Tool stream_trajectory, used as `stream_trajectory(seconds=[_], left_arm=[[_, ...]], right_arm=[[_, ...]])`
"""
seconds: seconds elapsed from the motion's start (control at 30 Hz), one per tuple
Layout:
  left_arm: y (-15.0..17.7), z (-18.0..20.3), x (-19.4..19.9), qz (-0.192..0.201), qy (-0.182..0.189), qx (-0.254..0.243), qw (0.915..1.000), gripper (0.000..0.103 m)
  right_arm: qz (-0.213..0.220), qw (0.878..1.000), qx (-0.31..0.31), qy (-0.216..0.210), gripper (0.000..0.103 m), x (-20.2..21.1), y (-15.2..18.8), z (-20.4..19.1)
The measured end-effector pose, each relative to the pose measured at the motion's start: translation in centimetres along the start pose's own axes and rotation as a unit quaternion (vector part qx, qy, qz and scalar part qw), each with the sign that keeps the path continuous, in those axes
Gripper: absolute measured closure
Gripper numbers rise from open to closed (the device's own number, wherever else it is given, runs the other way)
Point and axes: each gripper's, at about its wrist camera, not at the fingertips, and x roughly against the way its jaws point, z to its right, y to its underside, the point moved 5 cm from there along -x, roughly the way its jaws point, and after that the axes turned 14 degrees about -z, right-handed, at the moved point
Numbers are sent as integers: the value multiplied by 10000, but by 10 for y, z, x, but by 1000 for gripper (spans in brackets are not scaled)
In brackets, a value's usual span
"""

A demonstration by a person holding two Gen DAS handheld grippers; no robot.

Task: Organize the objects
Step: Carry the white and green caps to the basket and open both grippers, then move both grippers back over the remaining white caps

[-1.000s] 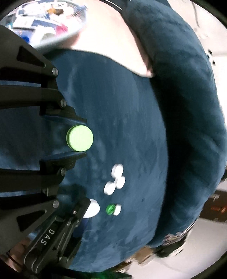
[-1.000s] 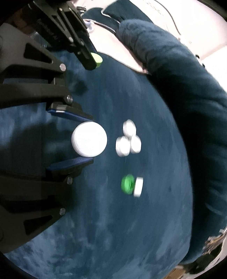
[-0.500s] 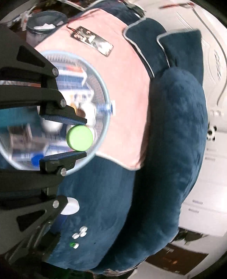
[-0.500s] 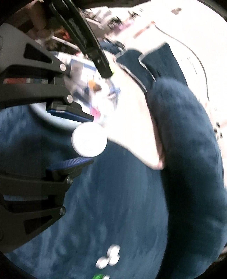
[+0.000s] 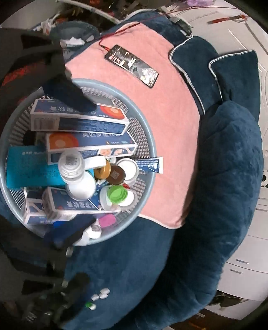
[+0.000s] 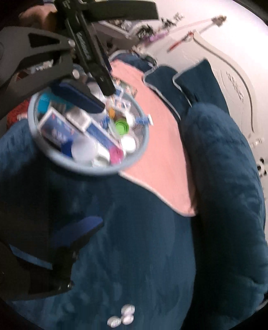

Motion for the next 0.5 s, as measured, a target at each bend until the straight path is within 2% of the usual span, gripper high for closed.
stream_trajectory(seconds=[0.13,0.5], left_arm=[[1,7,3,67,-122,-117,9998,1],[1,37,8,69,-119,-397,9991,1]], right_arm=[[28,9990,-234,375,0,3,0,19],[-20,9977,-484,471,0,11,5,44]])
